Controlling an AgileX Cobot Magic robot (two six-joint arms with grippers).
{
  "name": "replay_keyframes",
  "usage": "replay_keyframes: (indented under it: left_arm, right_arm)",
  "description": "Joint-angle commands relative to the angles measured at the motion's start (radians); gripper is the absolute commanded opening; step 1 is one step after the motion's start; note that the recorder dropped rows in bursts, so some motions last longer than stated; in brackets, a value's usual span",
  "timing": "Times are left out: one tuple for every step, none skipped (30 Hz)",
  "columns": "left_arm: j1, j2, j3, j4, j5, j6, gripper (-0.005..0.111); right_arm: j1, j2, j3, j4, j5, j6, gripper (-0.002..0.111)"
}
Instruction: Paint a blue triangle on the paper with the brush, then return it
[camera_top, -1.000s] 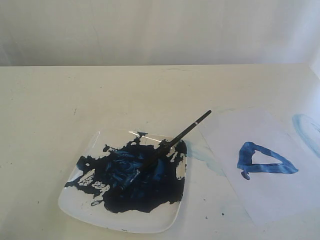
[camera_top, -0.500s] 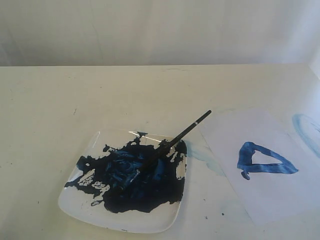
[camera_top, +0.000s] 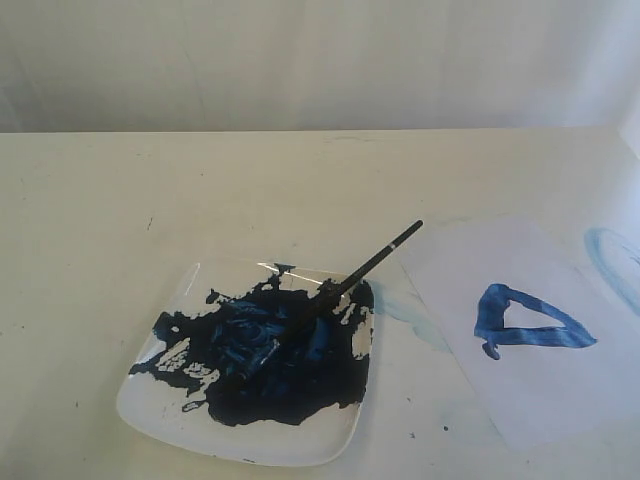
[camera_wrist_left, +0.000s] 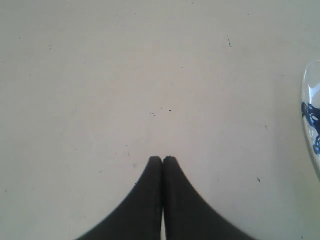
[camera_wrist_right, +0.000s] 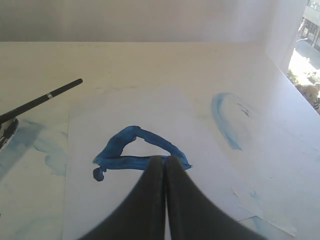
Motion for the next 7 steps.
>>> replay_keyframes:
  left_arm:
    - [-0.007, -0.005, 0.005, -0.009, 0.008, -0.006, 0.000]
    - [-0.007, -0.005, 0.005, -0.009, 0.008, -0.006, 0.000]
    - [-0.007, -0.005, 0.005, -0.009, 0.008, -0.006, 0.000]
    - [-0.007, -0.005, 0.005, -0.009, 0.008, -0.006, 0.000]
    - [-0.007, -0.005, 0.005, -0.009, 0.008, -0.006, 0.000]
    - [-0.007, -0.005, 0.005, -0.009, 0.008, -0.006, 0.000]
    - [-0.007, -0.005, 0.005, -0.009, 0.008, -0.006, 0.000]
  right_arm:
    - [-0.007, -0.004, 0.001, 0.005, -0.008, 0.002, 0.000]
    - [-0.007, -0.004, 0.001, 0.005, -0.008, 0.002, 0.000]
    - [-0.007, -0.004, 0.001, 0.005, -0.008, 0.002, 0.000]
    - [-0.007, -0.004, 0.001, 0.005, -0.008, 0.002, 0.000]
    - [-0.007, -0.004, 0.001, 0.005, -0.008, 0.002, 0.000]
    - [-0.007, -0.004, 0.001, 0.005, -0.008, 0.002, 0.000]
    - [-0.007, -0.004, 0.001, 0.005, -0.008, 0.002, 0.000]
